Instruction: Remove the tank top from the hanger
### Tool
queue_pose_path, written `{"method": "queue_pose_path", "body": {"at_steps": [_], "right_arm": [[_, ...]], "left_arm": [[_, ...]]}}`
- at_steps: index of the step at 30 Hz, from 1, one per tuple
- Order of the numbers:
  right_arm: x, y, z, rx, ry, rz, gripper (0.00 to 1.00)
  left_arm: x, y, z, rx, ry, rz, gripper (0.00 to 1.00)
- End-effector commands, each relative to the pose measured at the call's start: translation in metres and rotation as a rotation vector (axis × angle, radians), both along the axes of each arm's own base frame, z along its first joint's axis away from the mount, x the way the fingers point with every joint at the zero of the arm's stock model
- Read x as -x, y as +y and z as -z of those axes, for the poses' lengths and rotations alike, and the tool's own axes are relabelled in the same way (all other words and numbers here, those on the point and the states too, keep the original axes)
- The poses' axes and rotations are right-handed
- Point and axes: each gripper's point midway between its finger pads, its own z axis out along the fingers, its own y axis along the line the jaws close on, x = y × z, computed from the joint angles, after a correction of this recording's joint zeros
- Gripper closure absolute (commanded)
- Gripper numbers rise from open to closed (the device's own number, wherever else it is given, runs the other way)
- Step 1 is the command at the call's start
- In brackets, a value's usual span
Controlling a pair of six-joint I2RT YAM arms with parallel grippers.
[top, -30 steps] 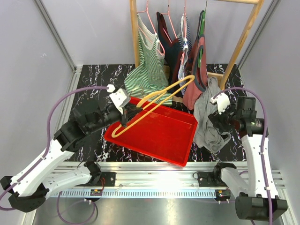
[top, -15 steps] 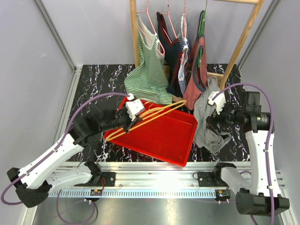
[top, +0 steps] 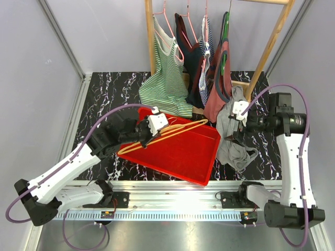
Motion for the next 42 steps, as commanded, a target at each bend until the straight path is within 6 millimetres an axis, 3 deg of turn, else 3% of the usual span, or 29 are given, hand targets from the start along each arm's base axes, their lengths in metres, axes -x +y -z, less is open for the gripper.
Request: {"method": "queue_pose_path", "body": {"at_steps": [1, 6, 11, 22, 26, 29, 30, 33, 37, 40, 41, 42], "right_arm": [[0.029, 0.024, -0.011, -0.127, 0.056, -0.15, 0.05], [0.019, 0.039, -0.013, -0.161, 0.04, -0.22, 0.04], [0.013, 0.077, 0.008, -0.099, 0.106, -0.312, 0.05], [0.011, 0.104, 0.04, 0.02, 0.18, -0.382, 0.16], [0.015, 0.106, 0.042, 0.032, 0.194, -0.403, 0.35], [0.021, 0.106, 0.041, 0.026, 0.195, -0.433, 0.61], [0.022, 0.106, 0.04, 0.024, 0.191, -0.437, 0.77], [0.027, 0.104, 0.038, 0.023, 0.171, -0.444, 0.99], [0.036, 0.096, 0.034, 0.046, 0.154, -0.43, 1.0], [0.04, 0.082, 0.034, 0.094, 0.158, -0.381, 1.0], [0.038, 0.075, 0.036, 0.125, 0.158, -0.351, 1.0], [0.038, 0.068, 0.036, 0.142, 0.155, -0.33, 1.0]], "left_arm": [[0.001, -0.013, -0.031, 0.067, -0.059, 0.07, 1.0], [0.015, -0.024, -0.042, 0.121, -0.049, 0.164, 1.0], [0.022, -0.032, -0.048, 0.164, -0.042, 0.222, 1.0], [0.031, -0.038, -0.057, 0.201, -0.04, 0.28, 1.0], [0.032, -0.038, -0.055, 0.205, -0.041, 0.285, 1.0], [0.032, -0.038, -0.056, 0.211, -0.051, 0.284, 1.0], [0.032, -0.037, -0.057, 0.214, -0.053, 0.281, 1.0], [0.031, -0.036, -0.058, 0.224, -0.067, 0.269, 1.0], [0.025, -0.031, -0.06, 0.229, -0.093, 0.218, 1.0], [0.013, -0.023, -0.064, 0.241, -0.127, 0.127, 0.77], [0.009, -0.02, -0.067, 0.247, -0.144, 0.099, 0.43], [0.008, -0.015, -0.07, 0.256, -0.165, 0.073, 0.19]]}}
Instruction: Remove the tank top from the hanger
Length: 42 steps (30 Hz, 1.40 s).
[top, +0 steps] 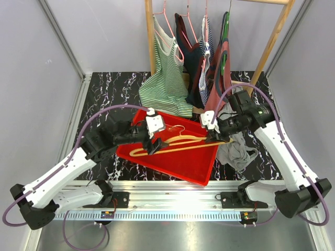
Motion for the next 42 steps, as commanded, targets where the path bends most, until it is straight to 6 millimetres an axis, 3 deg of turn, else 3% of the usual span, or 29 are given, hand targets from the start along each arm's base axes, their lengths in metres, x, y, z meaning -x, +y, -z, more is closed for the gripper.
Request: {"method": "queue_pose_path", "body": {"at_steps": [1, 7, 9, 11, 12, 14, 19, 23, 29, 35, 39, 42], "right_arm": [[0.013, -0.03, -0.001, 0.1, -0.012, 0.074, 1.0], [0.021, -0.083, -0.011, 0.184, -0.091, 0.304, 1.0], [0.025, -0.101, -0.015, 0.198, -0.123, 0.411, 1.0], [0.028, -0.121, -0.019, 0.237, -0.154, 0.51, 1.0], [0.033, -0.127, -0.024, 0.238, -0.168, 0.549, 1.0], [0.044, -0.141, -0.039, 0.235, -0.223, 0.643, 1.0], [0.069, -0.181, -0.051, 0.36, -0.22, 0.882, 1.0], [0.079, -0.182, -0.045, 0.324, -0.226, 0.961, 1.0], [0.08, -0.192, -0.054, 0.289, -0.262, 1.112, 1.0], [0.084, -0.189, -0.068, 0.213, -0.308, 1.201, 1.0], [0.073, -0.206, -0.069, 0.23, -0.309, 1.307, 1.0], [0.05, -0.221, -0.093, 0.178, -0.396, 1.396, 1.0]], "left_arm": [[-0.026, 0.017, -0.042, 0.117, -0.146, -0.18, 0.04], [-0.035, 0.054, -0.076, 0.2, -0.274, -0.353, 0.01], [-0.041, 0.066, -0.073, 0.199, -0.31, -0.42, 0.01], [-0.043, 0.08, -0.084, 0.246, -0.361, -0.48, 0.01], [-0.046, 0.083, -0.076, 0.238, -0.366, -0.502, 0.01], [-0.048, 0.095, -0.085, 0.275, -0.397, -0.564, 0.01], [-0.05, 0.097, -0.086, 0.304, -0.418, -0.583, 0.01], [-0.055, 0.09, -0.083, 0.286, -0.421, -0.566, 0.01], [-0.057, 0.086, -0.069, 0.252, -0.407, -0.555, 0.01], [-0.058, 0.09, -0.063, 0.244, -0.416, -0.569, 0.01], [-0.058, 0.089, -0.06, 0.234, -0.414, -0.567, 0.01], [-0.057, 0.09, -0.058, 0.238, -0.408, -0.568, 0.01]]}}
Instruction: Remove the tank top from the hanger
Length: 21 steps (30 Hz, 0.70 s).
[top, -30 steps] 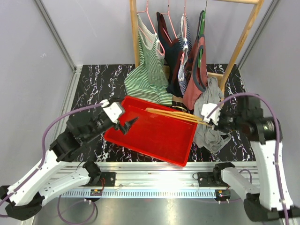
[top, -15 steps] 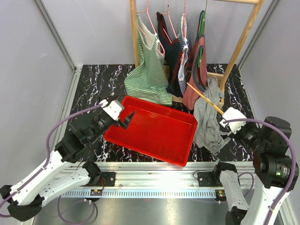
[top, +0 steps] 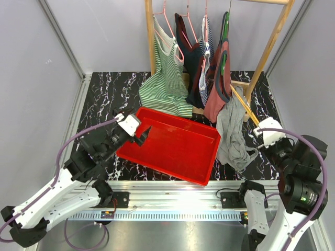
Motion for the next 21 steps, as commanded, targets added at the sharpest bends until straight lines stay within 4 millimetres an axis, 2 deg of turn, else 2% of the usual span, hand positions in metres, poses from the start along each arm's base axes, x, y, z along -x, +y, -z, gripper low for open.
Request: {"method": "queue_pose_path", "body": {"at_steps": [1, 3, 4, 5, 6, 8, 9, 13, 14, 15, 17, 18, 19, 20, 21], "right_arm": [[-0.016, -0.014, -0.014, -0.067, -0.053, 0.124, 1.0], [-0.034, -0.014, -0.027, -0.126, -0.091, 0.137, 1.0], [-0.043, -0.016, -0.044, -0.132, -0.147, 0.14, 1.0], [-0.05, -0.022, -0.052, -0.135, -0.163, 0.162, 1.0], [-0.067, -0.029, -0.066, -0.154, -0.195, 0.188, 1.0], [-0.083, -0.038, -0.079, -0.174, -0.236, 0.229, 1.0], [-0.1, -0.042, -0.088, -0.208, -0.255, 0.236, 1.0], [-0.143, -0.034, -0.108, -0.335, -0.263, 0.179, 1.0], [-0.162, -0.032, -0.104, -0.393, -0.232, 0.169, 1.0], [-0.168, -0.032, -0.122, -0.408, -0.275, 0.162, 1.0], [-0.184, -0.032, -0.131, -0.464, -0.288, 0.162, 1.0], [-0.201, -0.037, -0.138, -0.487, -0.298, 0.169, 1.0], [-0.209, -0.037, -0.142, -0.514, -0.299, 0.166, 1.0], [-0.227, -0.038, -0.133, -0.552, -0.26, 0.167, 1.0], [-0.23, -0.036, -0.146, -0.567, -0.28, 0.149, 1.0]], "left_arm": [[-0.002, 0.004, -0.016, 0.052, -0.05, -0.022, 0.01], [0.0, 0.005, -0.013, 0.055, -0.046, -0.016, 0.01], [0.002, 0.005, -0.013, 0.057, -0.046, -0.012, 0.01], [0.002, 0.005, -0.012, 0.056, -0.045, -0.009, 0.01], [0.004, 0.005, -0.013, 0.059, -0.049, -0.001, 0.01], [0.006, 0.005, -0.014, 0.061, -0.051, 0.005, 0.01], [0.007, 0.005, -0.015, 0.063, -0.053, 0.01, 0.01], [0.01, 0.005, -0.016, 0.07, -0.058, 0.025, 0.01], [0.011, 0.005, -0.016, 0.068, -0.063, 0.028, 0.01], [0.012, 0.005, -0.017, 0.068, -0.065, 0.033, 0.01], [0.013, 0.006, -0.018, 0.071, -0.07, 0.031, 0.01], [0.014, 0.007, -0.018, 0.071, -0.07, 0.033, 0.01], [0.014, 0.007, -0.019, 0.074, -0.072, 0.034, 0.01], [0.015, 0.009, -0.021, 0.08, -0.081, 0.033, 0.01], [0.015, 0.009, -0.021, 0.081, -0.082, 0.031, 0.01]]}}
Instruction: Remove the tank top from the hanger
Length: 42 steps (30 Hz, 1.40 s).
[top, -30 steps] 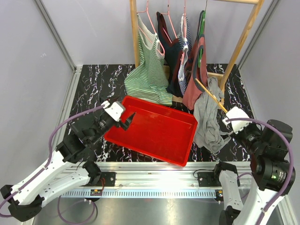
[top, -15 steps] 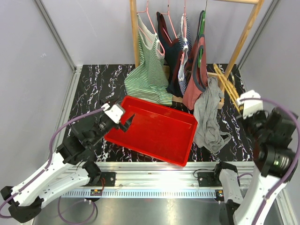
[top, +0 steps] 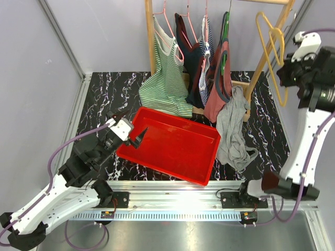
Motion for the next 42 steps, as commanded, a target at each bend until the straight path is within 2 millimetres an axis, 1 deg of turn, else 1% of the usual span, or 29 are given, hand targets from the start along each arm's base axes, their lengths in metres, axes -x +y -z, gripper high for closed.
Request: {"method": "queue_pose_path", "body": {"at_steps": [1, 2, 3, 4, 5, 6, 8, 10, 11, 12, 13, 14, 15, 17, 19, 20, 22, 26, 32, 36, 37, 39, 40, 41, 42], "right_arm": [[-0.026, 0.014, -0.052, -0.115, -0.149, -0.055, 1.0], [-0.032, 0.015, -0.053, -0.143, -0.148, -0.06, 1.0], [-0.043, 0.013, -0.056, -0.151, -0.152, -0.066, 1.0], [-0.049, 0.014, -0.057, -0.161, -0.151, -0.079, 1.0], [-0.061, 0.012, -0.05, -0.182, -0.13, -0.083, 1.0], [-0.063, 0.013, -0.058, -0.183, -0.148, -0.088, 1.0], [-0.078, 0.013, -0.057, -0.193, -0.143, -0.1, 1.0], [-0.087, 0.012, -0.055, -0.191, -0.137, -0.096, 1.0], [-0.098, 0.012, -0.047, -0.196, -0.119, -0.097, 1.0], [-0.1, 0.013, -0.053, -0.189, -0.134, -0.094, 1.0], [-0.105, 0.01, -0.051, -0.183, -0.13, -0.078, 1.0], [-0.115, 0.008, -0.044, -0.188, -0.117, -0.07, 1.0], [-0.118, 0.009, -0.045, -0.182, -0.122, -0.07, 1.0], [-0.129, 0.004, -0.036, -0.159, -0.108, -0.035, 1.0], [-0.135, 0.003, -0.035, -0.155, -0.109, -0.026, 1.0], [-0.141, 0.002, -0.028, -0.161, -0.095, -0.024, 1.0], [-0.145, 0.001, -0.027, -0.16, -0.098, -0.021, 1.0], [-0.156, -0.003, -0.015, -0.154, -0.075, -0.019, 1.0], [-0.166, -0.011, 0.003, -0.139, -0.032, 0.003, 1.0], [-0.164, -0.009, 0.007, -0.133, -0.019, -0.009, 1.0], [-0.161, -0.008, 0.004, -0.124, -0.021, -0.013, 0.96], [-0.157, -0.008, 0.006, -0.119, -0.011, -0.017, 0.86], [-0.156, -0.007, 0.006, -0.109, -0.011, -0.022, 0.79], [-0.15, -0.006, 0.002, -0.103, -0.02, -0.022, 0.7], [-0.147, -0.006, 0.001, -0.097, -0.025, -0.021, 0.65]], "left_arm": [[0.003, 0.0, -0.012, 0.038, -0.043, 0.015, 0.01], [0.003, 0.0, -0.012, 0.039, -0.044, 0.015, 0.01], [0.004, 0.0, -0.012, 0.038, -0.043, 0.017, 0.01], [0.004, 0.0, -0.012, 0.038, -0.045, 0.017, 0.01], [0.003, 0.0, -0.012, 0.035, -0.044, 0.015, 0.01], [0.003, 0.001, -0.012, 0.036, -0.045, 0.012, 0.01], [0.002, 0.0, -0.01, 0.033, -0.042, 0.009, 0.01], [0.001, -0.001, -0.009, 0.028, -0.04, 0.009, 0.01], [0.001, -0.001, -0.009, 0.027, -0.039, 0.01, 0.01], [0.0, -0.001, -0.008, 0.023, -0.036, 0.007, 0.01], [-0.001, -0.001, -0.007, 0.022, -0.035, 0.006, 0.01], [-0.001, -0.002, -0.006, 0.018, -0.032, 0.004, 0.01], [-0.001, -0.001, -0.006, 0.017, -0.033, 0.003, 0.01], [-0.002, -0.001, -0.005, 0.016, -0.032, 0.001, 0.01], [-0.003, 0.0, -0.005, 0.014, -0.034, -0.005, 0.01], [-0.003, 0.0, -0.005, 0.014, -0.034, -0.007, 0.01], [-0.003, -0.001, -0.004, 0.012, -0.032, -0.007, 0.01], [-0.004, -0.001, -0.003, 0.009, -0.028, -0.008, 0.01], [-0.004, 0.0, -0.002, 0.006, -0.03, -0.011, 0.01], [-0.004, -0.002, -0.002, 0.007, -0.027, -0.004, 0.01], [-0.003, -0.002, -0.003, 0.009, -0.03, -0.001, 0.01], [-0.003, -0.002, -0.003, 0.01, -0.029, 0.001, 0.01], [-0.003, -0.003, -0.003, 0.013, -0.027, 0.006, 0.01], [-0.002, -0.004, -0.004, 0.015, -0.027, 0.009, 0.01], [-0.002, -0.003, -0.004, 0.014, -0.028, 0.009, 0.01]]}}
